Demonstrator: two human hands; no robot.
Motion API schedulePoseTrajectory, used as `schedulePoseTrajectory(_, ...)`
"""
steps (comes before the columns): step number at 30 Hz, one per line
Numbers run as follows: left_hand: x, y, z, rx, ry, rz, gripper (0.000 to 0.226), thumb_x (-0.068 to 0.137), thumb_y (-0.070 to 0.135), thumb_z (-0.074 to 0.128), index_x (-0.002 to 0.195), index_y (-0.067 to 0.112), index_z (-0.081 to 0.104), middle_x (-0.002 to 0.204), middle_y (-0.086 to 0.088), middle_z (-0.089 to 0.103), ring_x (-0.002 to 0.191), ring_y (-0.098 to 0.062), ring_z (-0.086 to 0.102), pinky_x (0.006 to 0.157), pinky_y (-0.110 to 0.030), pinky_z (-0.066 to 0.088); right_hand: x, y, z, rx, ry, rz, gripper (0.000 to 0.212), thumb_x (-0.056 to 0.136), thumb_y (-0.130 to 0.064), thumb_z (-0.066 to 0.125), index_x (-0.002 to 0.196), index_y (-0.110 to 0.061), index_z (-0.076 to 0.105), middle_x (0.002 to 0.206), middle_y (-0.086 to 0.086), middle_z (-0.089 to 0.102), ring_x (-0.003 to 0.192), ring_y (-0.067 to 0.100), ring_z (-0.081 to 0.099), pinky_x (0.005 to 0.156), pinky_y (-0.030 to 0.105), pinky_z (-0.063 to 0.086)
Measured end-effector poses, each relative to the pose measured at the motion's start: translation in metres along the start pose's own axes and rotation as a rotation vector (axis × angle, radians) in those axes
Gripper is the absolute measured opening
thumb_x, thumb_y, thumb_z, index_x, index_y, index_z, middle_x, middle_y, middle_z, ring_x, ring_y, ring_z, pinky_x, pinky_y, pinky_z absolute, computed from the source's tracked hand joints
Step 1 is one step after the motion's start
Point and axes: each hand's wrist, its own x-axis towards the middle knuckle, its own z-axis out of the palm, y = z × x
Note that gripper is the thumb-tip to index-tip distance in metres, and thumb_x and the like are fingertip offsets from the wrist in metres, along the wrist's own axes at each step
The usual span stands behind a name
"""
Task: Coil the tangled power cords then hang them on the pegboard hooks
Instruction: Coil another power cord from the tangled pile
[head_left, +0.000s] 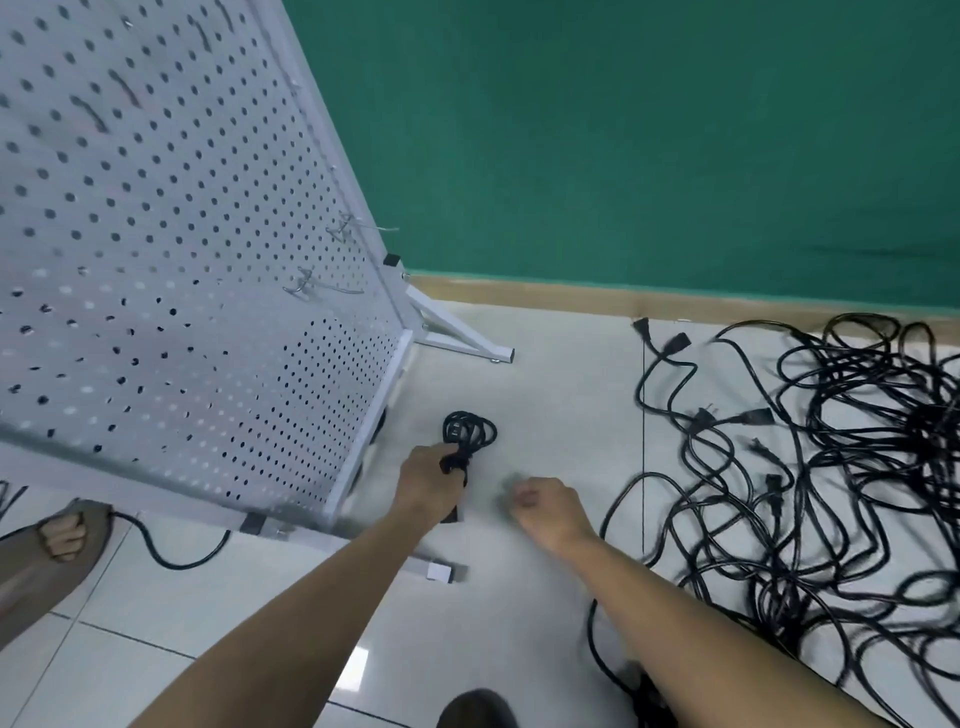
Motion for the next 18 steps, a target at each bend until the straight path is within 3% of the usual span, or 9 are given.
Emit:
schedulePoseTrajectory(4,-0.026,0.008,0.006,0.059,-0.009,0.08,0.027,0.098,0.009,0.052,0.113,0.019,0.071,0.114,-0.004,0.065,0.1,-0.023,0.067,0.084,-0.027,0.054,-0.03,0.027,-0.028,0.027,0.066,0.026,0.026,0.094,-0.01,0.064,0.118,-0.009,0.076,0.119,0.004,0.075,0.115,0.017,0.068,0.088,0.012,0.044)
schedulePoseTrajectory(7,-0.042,0.013,0.021,0.072,-0.102,0.105,0.024,0.1,0.01,0.054,0.11,0.018,0.074,0.101,-0.001,0.069,0.079,-0.014,0.064,0.064,-0.016,0.052,-0.053,0.047,-0.045,0.045,0.12,0.034,0.022,0.093,-0.007,0.06,0.105,-0.005,0.078,0.111,0.006,0.077,0.11,0.021,0.07,0.088,0.02,0.051)
schedulePoseTrajectory(10,-0.06,0.021,0.041,0.132,-0.222,0.17,0.021,0.101,0.013,0.055,0.106,0.022,0.074,0.103,0.004,0.069,0.092,-0.015,0.067,0.062,-0.01,0.047,-0.077,0.065,-0.06,0.025,0.127,0.019,0.022,0.095,-0.012,0.06,0.108,-0.007,0.078,0.109,0.001,0.075,0.104,0.015,0.069,0.077,0.011,0.05)
schedulePoseTrajectory(13,-0.075,0.029,0.07,0.169,-0.313,0.227,0.02,0.099,0.012,0.058,0.096,0.025,0.073,0.112,-0.004,0.072,0.097,-0.019,0.07,0.071,-0.018,0.054,-0.1,0.088,-0.075,0.019,0.15,-0.028,0.018,0.095,-0.011,0.063,0.103,-0.011,0.079,0.098,-0.001,0.076,0.086,0.005,0.068,0.069,0.002,0.041)
schedulePoseTrajectory(15,-0.083,0.034,0.091,0.209,-0.362,0.273,0.021,0.098,0.012,0.058,0.095,0.026,0.073,0.112,-0.004,0.072,0.093,-0.019,0.07,0.063,-0.013,0.05,-0.116,0.102,-0.083,0.037,0.217,-0.078,0.02,0.095,-0.008,0.062,0.101,-0.018,0.079,0.092,-0.009,0.074,0.076,0.0,0.066,0.07,0.006,0.046)
schedulePoseTrajectory(17,-0.089,0.038,0.113,0.228,-0.402,0.306,0.02,0.098,0.014,0.058,0.1,0.023,0.075,0.106,-0.001,0.07,0.092,-0.021,0.072,0.057,-0.009,0.046,-0.125,0.115,-0.093,0.069,0.313,-0.118,0.024,0.096,-0.005,0.06,0.099,-0.02,0.078,0.092,-0.01,0.075,0.082,0.009,0.071,0.075,0.015,0.053)
schedulePoseTrajectory(18,-0.092,0.04,0.121,0.233,-0.409,0.319,0.02,0.098,0.015,0.058,0.104,0.02,0.076,0.105,0.0,0.07,0.093,-0.02,0.071,0.056,-0.006,0.045,-0.128,0.119,-0.098,0.079,0.345,-0.126,0.023,0.097,-0.004,0.06,0.101,-0.018,0.078,0.092,-0.009,0.075,0.084,0.011,0.071,0.075,0.012,0.053)
